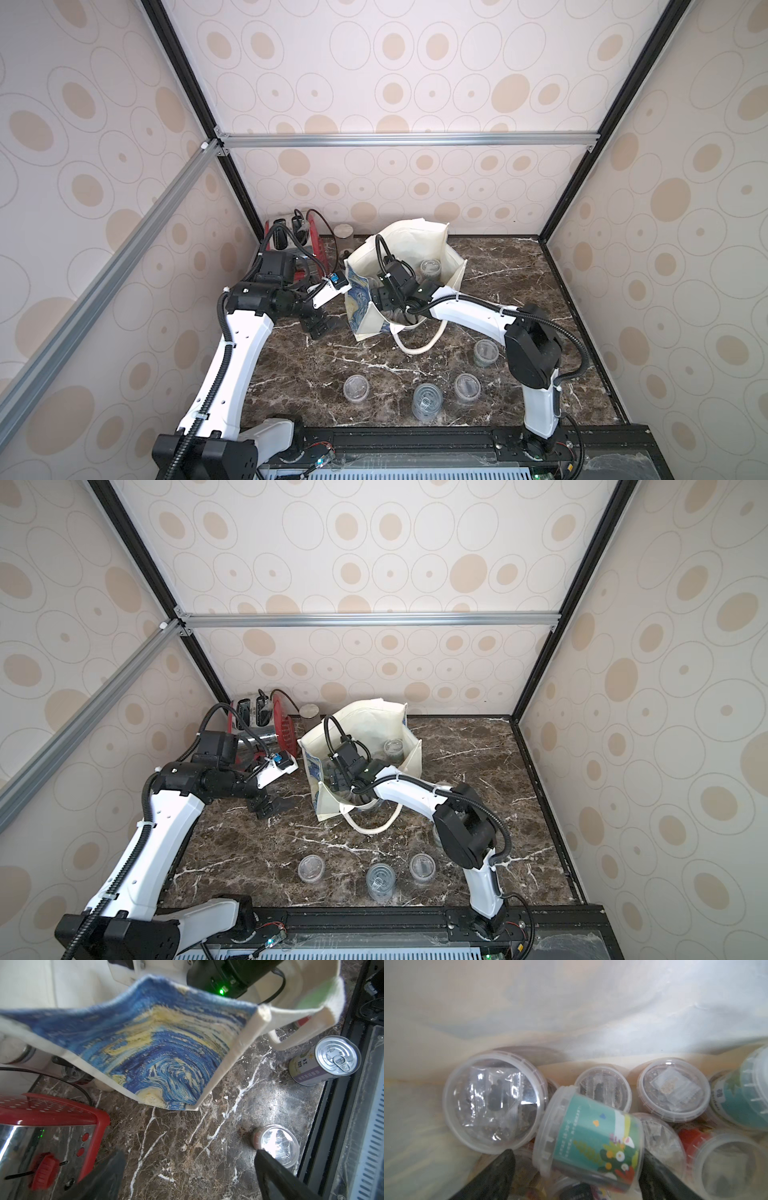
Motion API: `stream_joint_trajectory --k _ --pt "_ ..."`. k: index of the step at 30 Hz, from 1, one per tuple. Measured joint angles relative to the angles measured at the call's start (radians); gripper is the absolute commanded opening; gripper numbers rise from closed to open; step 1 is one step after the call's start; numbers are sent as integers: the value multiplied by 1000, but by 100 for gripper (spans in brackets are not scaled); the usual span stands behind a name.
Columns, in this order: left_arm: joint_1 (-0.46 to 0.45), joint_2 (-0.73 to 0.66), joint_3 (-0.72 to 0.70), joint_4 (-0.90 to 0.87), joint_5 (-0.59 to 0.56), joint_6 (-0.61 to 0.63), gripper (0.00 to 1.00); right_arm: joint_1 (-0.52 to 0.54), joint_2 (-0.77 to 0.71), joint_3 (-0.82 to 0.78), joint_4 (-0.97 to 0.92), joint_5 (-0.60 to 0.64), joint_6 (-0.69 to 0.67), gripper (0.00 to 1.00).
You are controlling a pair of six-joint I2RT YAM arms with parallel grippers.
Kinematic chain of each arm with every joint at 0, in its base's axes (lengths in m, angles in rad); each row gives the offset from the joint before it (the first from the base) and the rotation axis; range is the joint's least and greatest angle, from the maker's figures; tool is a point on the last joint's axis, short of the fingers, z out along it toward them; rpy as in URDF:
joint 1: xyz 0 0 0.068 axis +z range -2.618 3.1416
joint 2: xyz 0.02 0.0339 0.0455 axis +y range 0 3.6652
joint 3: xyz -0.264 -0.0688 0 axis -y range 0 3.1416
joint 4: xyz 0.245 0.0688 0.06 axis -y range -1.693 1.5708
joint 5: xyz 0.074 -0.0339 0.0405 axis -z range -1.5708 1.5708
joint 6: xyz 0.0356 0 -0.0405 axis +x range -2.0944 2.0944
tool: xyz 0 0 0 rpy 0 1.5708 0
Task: Take out the seed jars from the canvas bag
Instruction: Adjust the canvas bag at the center of the board.
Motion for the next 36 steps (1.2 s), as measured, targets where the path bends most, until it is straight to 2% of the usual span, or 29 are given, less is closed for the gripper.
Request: stream_joint_trajectory --k 7,9,14,18,24,28,36 --pt "22 -28 -3 -6 32 0 98 -16 20 20 3 -26 -43 86" --pt "22 -26 -2 7 40 -37 98 -19 20 19 -8 -39 -50 86" --pt "22 18 18 145 50 -285 95 -10 10 8 -23 -74 -27 88" --pt "22 91 50 264 108 -491 90 17 -21 -30 -24 -77 5 88" --pt "-3 198 112 353 163 -690 93 29 -45 -59 -28 -68 36 92" --pt "-57 226 121 377 129 -735 93 29 -53 -59 -53 -47 40 95" --pt "-145 229 121 417 -54 -755 93 29 -128 -75 -89 -35 45 98"
